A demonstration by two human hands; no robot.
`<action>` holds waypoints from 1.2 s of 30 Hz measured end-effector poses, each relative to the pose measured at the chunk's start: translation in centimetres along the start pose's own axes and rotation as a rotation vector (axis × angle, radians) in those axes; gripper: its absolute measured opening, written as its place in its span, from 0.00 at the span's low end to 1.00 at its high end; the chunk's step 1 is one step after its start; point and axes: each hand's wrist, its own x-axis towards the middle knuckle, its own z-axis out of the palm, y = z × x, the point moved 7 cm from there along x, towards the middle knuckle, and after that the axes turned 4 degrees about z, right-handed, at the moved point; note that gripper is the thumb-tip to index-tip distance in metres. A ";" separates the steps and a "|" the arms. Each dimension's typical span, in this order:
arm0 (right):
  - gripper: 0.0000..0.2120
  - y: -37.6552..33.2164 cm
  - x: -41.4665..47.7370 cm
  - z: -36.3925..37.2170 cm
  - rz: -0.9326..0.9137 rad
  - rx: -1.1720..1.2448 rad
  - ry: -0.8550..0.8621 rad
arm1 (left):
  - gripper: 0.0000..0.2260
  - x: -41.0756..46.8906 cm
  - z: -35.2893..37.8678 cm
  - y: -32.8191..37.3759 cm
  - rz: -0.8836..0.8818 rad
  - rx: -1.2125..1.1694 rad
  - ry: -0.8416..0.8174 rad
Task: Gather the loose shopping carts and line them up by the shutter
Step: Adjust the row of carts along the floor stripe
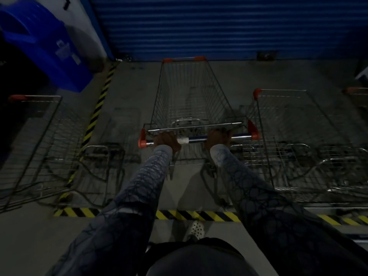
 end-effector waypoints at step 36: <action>0.18 4.5 -19.2 6.5 -0.056 0.058 0.053 | 0.20 -21.5 1.4 0.0 0.209 0.085 -0.100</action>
